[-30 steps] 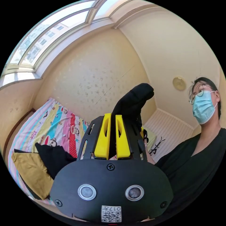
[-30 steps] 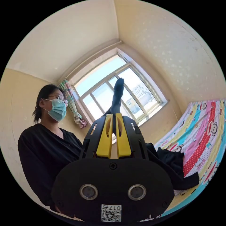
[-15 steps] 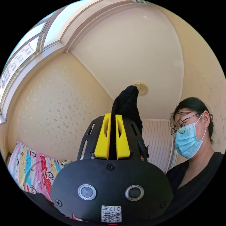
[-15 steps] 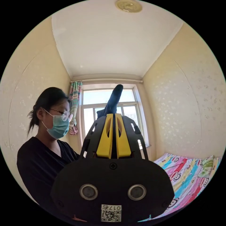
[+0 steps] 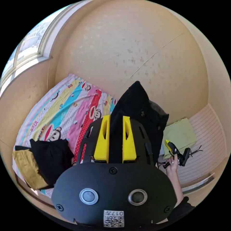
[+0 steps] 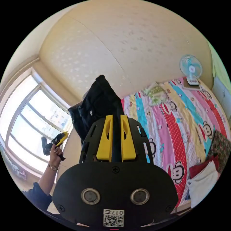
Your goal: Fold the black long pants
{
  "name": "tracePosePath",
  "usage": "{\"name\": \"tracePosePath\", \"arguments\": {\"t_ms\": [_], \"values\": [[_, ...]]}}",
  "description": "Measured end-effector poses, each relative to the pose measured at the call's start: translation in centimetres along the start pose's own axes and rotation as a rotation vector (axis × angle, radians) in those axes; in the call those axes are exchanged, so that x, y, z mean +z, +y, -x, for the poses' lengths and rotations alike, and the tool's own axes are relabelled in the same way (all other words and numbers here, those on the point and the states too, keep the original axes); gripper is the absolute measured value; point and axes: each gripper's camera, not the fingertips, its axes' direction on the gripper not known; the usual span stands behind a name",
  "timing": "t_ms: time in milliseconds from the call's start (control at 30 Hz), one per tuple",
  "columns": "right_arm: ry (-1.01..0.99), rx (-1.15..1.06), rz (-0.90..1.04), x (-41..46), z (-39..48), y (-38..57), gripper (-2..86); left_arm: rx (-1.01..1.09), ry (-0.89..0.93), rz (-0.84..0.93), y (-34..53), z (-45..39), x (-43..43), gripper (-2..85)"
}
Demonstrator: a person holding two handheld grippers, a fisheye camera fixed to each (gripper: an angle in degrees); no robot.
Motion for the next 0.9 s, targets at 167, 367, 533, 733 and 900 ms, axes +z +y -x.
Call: {"name": "tracePosePath", "arguments": {"t_ms": [167,367,533,733,900], "values": [[0.121,0.021,0.262,6.0,-15.1,13.1,5.2,-0.048,-0.159,0.281,13.9,12.6,9.3,8.8],[0.111,0.224,0.589,4.7,-31.0,32.3,8.2,-0.100,-0.119,0.636,28.1,17.2,15.1,9.4],[0.021,0.291,0.817,0.1,-36.8,44.9,11.9,-0.081,0.012,0.740,31.8,13.1,17.3,9.6],[-0.194,0.377,0.909,-4.9,-39.5,50.3,4.8,0.079,0.058,0.880,29.5,7.4,20.5,10.2],[-0.460,0.176,0.768,-13.6,-32.4,43.9,3.0,0.218,0.133,0.977,26.2,0.4,21.6,16.0]]}}
